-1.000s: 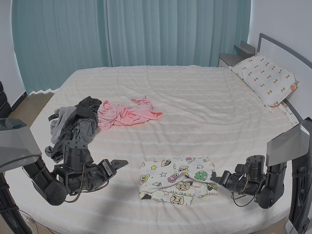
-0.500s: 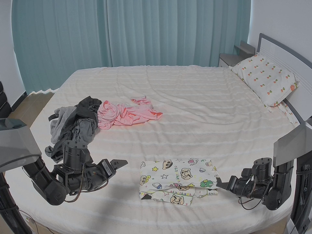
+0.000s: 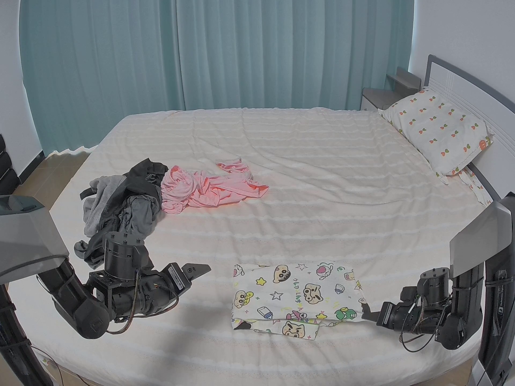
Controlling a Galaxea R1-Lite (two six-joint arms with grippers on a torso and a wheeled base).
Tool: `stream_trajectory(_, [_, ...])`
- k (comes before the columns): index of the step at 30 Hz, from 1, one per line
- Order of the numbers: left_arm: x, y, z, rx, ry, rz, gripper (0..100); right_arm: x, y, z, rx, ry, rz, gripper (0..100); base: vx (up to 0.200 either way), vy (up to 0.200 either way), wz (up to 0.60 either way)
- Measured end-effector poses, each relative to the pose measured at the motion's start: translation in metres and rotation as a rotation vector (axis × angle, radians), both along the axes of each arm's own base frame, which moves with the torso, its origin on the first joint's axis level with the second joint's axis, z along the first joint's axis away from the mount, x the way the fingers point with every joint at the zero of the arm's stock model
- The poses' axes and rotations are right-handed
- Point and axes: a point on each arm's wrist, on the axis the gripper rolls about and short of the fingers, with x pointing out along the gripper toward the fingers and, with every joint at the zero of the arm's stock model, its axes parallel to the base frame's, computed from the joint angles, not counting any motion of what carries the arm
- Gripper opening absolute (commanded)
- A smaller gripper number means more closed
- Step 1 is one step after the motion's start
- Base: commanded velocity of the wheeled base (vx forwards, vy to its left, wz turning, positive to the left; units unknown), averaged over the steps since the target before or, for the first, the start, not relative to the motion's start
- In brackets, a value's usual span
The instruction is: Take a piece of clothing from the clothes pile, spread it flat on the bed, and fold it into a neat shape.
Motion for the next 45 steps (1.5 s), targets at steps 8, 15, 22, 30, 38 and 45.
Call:
stream_trajectory(8, [0.000, 0.000, 0.000, 0.000, 0.001, 0.000, 100, -0.002, -0.003, -0.005, -0.023, 0.012, 0.005, 0, 0.000, 0.000, 0.00])
stream_trajectory(15, [0.000, 0.000, -0.001, 0.001, 0.004, 0.000, 100, -0.004, -0.008, -0.008, -0.057, 0.013, 0.019, 100, 0.000, 0.000, 0.00])
stream_trajectory(22, [0.001, 0.000, -0.003, 0.002, 0.005, 0.000, 100, 0.000, -0.011, 0.003, -0.055, -0.038, 0.005, 100, 0.000, 0.000, 0.00])
stream_trajectory(30, [0.002, -0.001, -0.002, -0.011, -0.015, -0.003, 100, 0.034, -0.006, 0.029, -0.019, -0.235, -0.015, 100, 0.000, 0.000, 0.00])
stream_trajectory(38, [-0.001, -0.003, -0.007, -0.032, -0.002, -0.044, 100, 0.085, 0.011, 0.021, -0.009, -0.275, 0.005, 100, 0.000, 0.000, 0.00])
stream_trajectory(45, [-0.004, -0.003, -0.010, -0.041, 0.005, -0.061, 100, 0.118, 0.018, -0.002, -0.019, -0.230, 0.007, 100, 0.000, 0.000, 0.00])
